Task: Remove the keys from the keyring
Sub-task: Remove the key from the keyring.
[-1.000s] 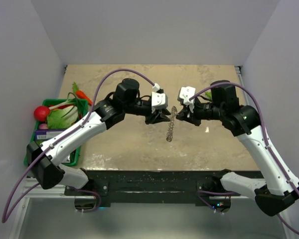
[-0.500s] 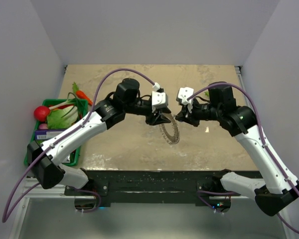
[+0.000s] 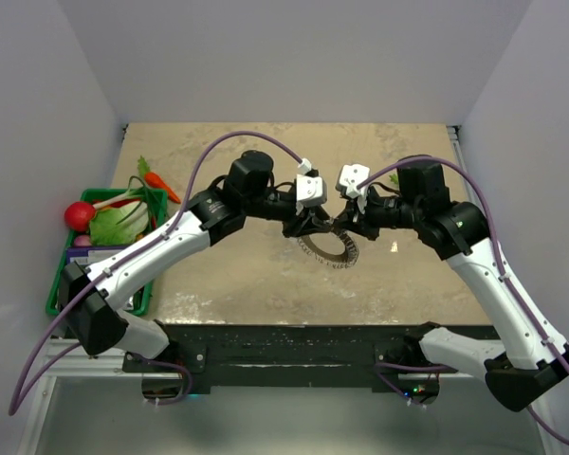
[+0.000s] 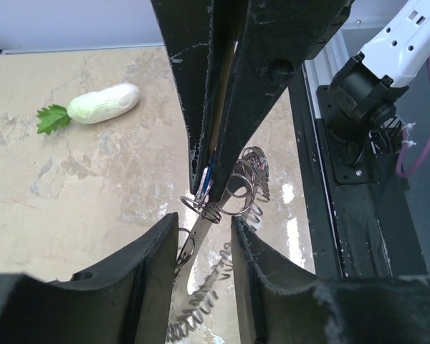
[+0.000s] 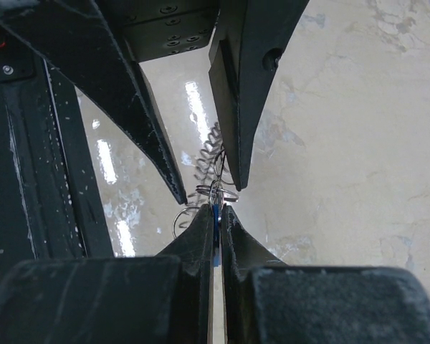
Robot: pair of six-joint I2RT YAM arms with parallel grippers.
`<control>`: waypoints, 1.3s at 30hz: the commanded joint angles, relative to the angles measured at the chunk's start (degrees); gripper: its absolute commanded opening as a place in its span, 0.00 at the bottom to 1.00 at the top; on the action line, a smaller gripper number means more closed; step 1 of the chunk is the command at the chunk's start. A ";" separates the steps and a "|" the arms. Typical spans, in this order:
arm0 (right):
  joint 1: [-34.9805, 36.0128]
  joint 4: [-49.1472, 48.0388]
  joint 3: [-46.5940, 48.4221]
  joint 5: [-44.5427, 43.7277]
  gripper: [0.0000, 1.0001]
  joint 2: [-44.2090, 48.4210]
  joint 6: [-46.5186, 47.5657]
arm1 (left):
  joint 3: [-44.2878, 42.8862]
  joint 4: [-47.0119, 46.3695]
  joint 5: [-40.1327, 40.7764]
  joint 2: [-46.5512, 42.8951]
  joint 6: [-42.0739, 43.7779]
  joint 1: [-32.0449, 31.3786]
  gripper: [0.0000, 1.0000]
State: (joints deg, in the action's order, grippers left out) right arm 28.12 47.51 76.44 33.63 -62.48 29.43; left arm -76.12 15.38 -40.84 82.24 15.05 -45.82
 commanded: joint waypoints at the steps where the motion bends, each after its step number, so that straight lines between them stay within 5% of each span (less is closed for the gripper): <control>1: 0.09 -3.65 0.37 1.18 0.00 1.74 -0.87 | -2.46 -2.19 1.02 0.29 -1.16 -0.41 0.26; 10: 0.01 -4.09 -0.24 0.74 0.00 1.92 -1.04 | -2.55 -2.46 2.08 0.21 -1.51 -0.41 0.10; 15: 0.01 -5.49 -0.86 -1.46 0.00 2.80 -1.65 | -2.28 -2.46 1.38 -0.23 -1.51 -0.32 0.34; 19: 0.09 -6.02 -1.03 -2.51 0.00 2.54 -2.18 | -2.81 -2.11 1.11 -0.32 -1.60 -0.32 0.42; 25: 0.09 -6.46 -1.56 -2.69 0.00 2.27 -2.71 | -4.21 -1.84 1.64 -0.15 -2.22 -0.32 0.43; 33: 0.01 -7.60 -2.09 -3.13 0.00 2.62 -3.94 | -5.36 -1.58 0.67 0.99 -2.74 -0.41 0.28; 39: 0.09 -8.65 -1.30 -5.06 0.00 3.24 -4.91 | -3.78 -2.02 0.67 0.91 -2.66 -0.41 0.42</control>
State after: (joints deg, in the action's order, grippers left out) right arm 28.10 43.55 74.00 30.20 -60.69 26.30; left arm -79.50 14.70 -39.62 83.07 12.91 -45.95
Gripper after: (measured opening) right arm 0.029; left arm 0.400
